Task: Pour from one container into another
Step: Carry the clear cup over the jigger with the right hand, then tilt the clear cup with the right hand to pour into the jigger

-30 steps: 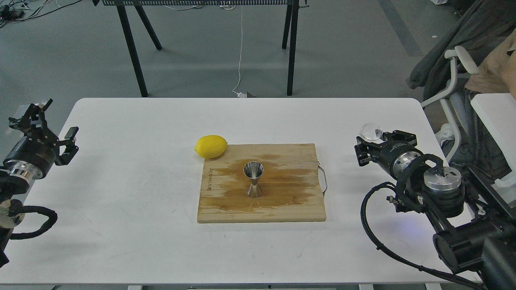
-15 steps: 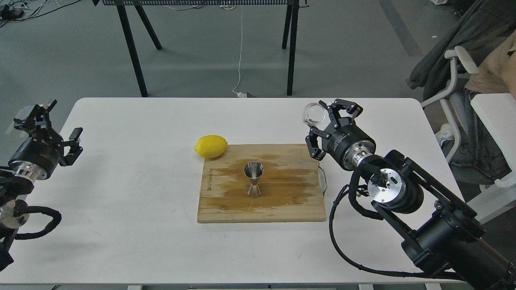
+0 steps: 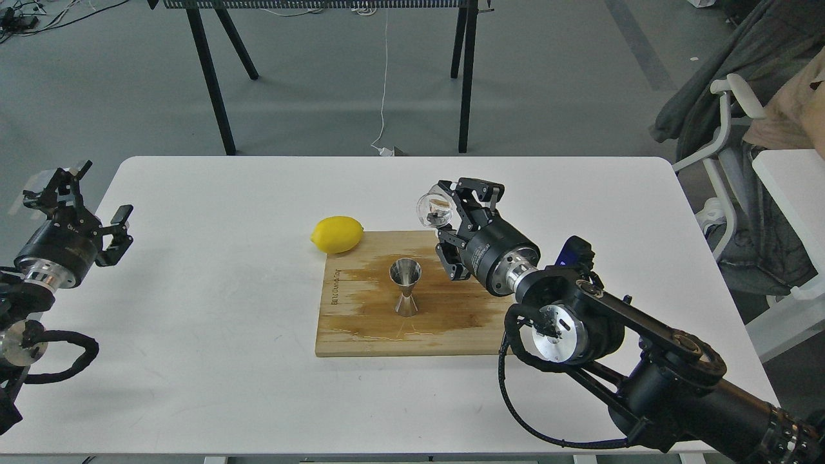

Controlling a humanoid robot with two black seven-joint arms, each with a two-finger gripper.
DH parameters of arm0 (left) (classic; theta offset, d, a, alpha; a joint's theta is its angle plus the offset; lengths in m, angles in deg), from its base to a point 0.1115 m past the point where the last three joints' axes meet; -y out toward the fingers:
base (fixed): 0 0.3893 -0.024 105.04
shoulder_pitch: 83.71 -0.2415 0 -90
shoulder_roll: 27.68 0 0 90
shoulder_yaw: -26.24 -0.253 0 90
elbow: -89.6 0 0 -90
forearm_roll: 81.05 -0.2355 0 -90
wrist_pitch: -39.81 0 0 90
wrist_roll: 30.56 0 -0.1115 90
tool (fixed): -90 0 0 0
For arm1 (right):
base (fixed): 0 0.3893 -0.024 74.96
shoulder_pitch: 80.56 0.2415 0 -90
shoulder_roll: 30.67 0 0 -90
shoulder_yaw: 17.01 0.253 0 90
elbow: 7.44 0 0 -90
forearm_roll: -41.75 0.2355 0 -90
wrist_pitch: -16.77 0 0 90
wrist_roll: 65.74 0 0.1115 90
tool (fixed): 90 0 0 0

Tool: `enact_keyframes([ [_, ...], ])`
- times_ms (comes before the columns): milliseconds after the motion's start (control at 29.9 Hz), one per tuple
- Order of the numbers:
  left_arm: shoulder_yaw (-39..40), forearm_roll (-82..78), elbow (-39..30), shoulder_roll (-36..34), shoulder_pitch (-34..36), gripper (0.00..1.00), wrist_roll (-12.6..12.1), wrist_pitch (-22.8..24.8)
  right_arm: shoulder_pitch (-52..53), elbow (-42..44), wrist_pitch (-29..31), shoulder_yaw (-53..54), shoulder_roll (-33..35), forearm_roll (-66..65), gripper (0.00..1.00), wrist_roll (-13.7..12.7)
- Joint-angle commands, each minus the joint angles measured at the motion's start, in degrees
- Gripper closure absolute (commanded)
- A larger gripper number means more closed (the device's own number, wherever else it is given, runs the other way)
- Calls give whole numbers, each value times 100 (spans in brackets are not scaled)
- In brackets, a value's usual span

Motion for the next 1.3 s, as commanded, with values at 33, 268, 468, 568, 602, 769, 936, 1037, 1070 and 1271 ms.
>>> enact_keyframes([
  [33,0,8,0,1,0,1,0,0,150,27,0,-318,1,-234,59,0],
  [268,0,8,0,1,0,1,0,0,300,159,0,-714,1,-673,59,0],
  [468,0,8,0,1,0,1,0,0,344,220,0,-890,1,-928,59,0],
  [568,0,8,0,1,0,1,0,0,388,291,0,-943,1,-1148,59,0],
  [602,0,8,0,1,0,1,0,0,414,300,0,-995,1,-1192,59,0],
  [769,0,8,0,-7,0,1,0,0,519,361,0,-1215,10,-1298,59,0],
  [936,0,8,0,-7,0,1,0,0,599,493,0,-1400,1,-1631,60,0],
  [1037,0,8,0,-7,0,1,0,0,634,563,0,-1505,1,-1658,60,0],
  [1070,0,8,0,1,0,1,0,0,634,563,0,-1532,1,-1658,60,0],
  [1271,0,8,0,-7,0,1,0,0,713,668,0,-1567,1,-1842,60,0],
])
